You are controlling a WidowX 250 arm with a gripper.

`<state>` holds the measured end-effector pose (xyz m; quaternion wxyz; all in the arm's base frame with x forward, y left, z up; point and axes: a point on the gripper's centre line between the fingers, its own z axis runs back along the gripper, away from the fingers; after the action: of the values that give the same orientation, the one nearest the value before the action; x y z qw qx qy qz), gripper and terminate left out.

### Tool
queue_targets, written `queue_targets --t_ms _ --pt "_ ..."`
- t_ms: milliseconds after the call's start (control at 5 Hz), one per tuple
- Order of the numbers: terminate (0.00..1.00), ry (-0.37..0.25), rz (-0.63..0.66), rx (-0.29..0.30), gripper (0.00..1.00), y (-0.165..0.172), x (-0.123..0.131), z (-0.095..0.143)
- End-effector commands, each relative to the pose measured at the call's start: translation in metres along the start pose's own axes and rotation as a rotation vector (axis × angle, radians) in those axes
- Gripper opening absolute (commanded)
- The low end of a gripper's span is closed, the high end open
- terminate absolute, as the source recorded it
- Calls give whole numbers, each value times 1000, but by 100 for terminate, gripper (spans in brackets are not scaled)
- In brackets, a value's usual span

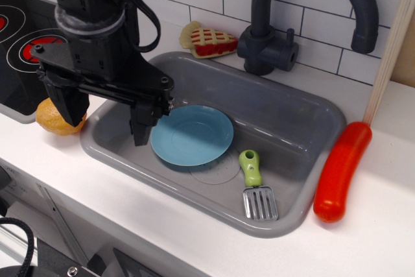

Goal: Put spatula on plate sink

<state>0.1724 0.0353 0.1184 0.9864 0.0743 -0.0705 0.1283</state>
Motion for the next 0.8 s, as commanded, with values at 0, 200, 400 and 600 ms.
queue_targets --t_ms 0,200,400,600 --pt "0 0 0 0 100 0 0 0" --pt "0 -5 202 -12 100 -25 18 -14" --pt "0 -14 347 -4 100 -45 34 -25" --pt "0 -13 461 7 100 -63 49 -38"
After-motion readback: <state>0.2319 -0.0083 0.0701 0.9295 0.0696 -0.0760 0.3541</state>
